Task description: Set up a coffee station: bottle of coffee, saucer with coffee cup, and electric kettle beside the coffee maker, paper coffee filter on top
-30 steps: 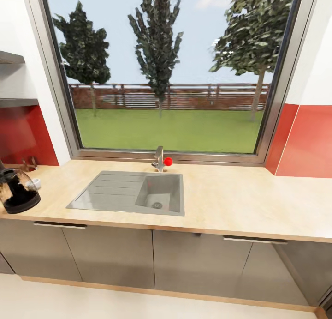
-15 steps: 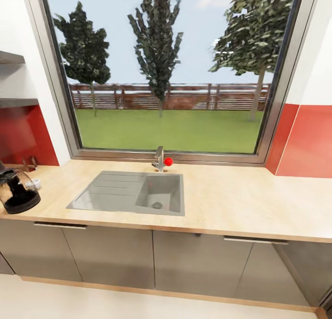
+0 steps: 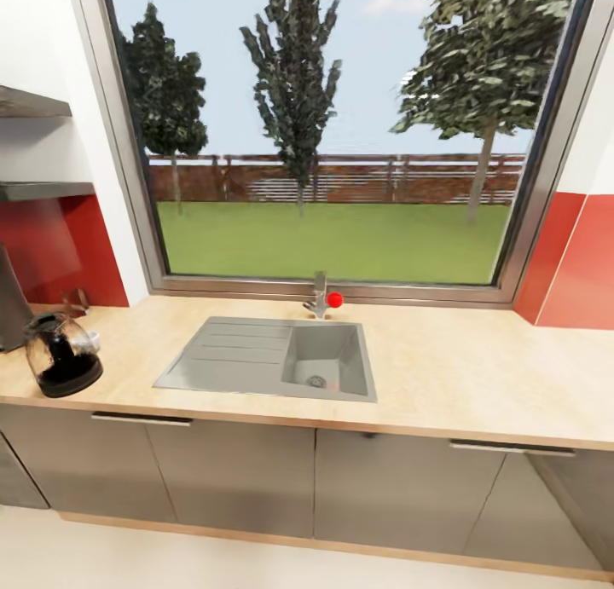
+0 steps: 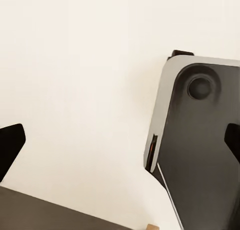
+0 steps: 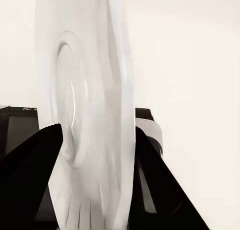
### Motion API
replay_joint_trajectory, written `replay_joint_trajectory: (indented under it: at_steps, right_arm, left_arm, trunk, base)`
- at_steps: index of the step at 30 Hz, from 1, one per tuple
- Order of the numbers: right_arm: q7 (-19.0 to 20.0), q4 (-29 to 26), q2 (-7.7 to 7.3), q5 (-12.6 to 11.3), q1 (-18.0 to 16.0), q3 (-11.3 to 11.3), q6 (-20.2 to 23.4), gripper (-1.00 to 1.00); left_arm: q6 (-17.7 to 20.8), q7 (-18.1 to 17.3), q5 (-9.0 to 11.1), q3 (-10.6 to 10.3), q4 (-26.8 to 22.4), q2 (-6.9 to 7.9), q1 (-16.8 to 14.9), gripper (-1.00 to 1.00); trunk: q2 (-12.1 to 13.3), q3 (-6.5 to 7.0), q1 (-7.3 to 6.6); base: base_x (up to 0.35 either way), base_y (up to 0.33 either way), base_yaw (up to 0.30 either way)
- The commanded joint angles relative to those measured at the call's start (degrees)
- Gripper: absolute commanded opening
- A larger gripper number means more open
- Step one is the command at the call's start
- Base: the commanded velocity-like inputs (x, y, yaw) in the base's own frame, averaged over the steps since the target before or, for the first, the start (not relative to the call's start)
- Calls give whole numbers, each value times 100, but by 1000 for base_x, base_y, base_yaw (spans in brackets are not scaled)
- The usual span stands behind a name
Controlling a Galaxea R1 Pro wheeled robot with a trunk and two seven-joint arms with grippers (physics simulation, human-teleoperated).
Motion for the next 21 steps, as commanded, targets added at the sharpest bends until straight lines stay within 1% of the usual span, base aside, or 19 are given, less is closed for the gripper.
replay_joint_trajectory:
  at_steps: [1,11,16,21]
  right_arm:
    - [-24,-7,3,60,4,-18,33,-100]
    - [-22,2,-6,68,17,-18,33,-100]
    - [-15,2,-6,69,31,-18,33,-100]
    - [-12,2,-6,69,46,-18,33,-100]
  left_arm:
    - [32,25,52,-19,-19,3,7,100]
    - [41,30,58,19,-20,16,7,100]
    - [21,21,54,263,-20,16,7,100]
    - [38,5,52,326,-20,18,7,100]
  trunk:
    - [-4,-1,2]
    - [-4,-1,2]
    - [-4,-1,2]
    - [-4,-1,2]
  base:
    - [0,339,139]
    - [0,339,230]
    - [48,339,50]
    - [103,339,3]
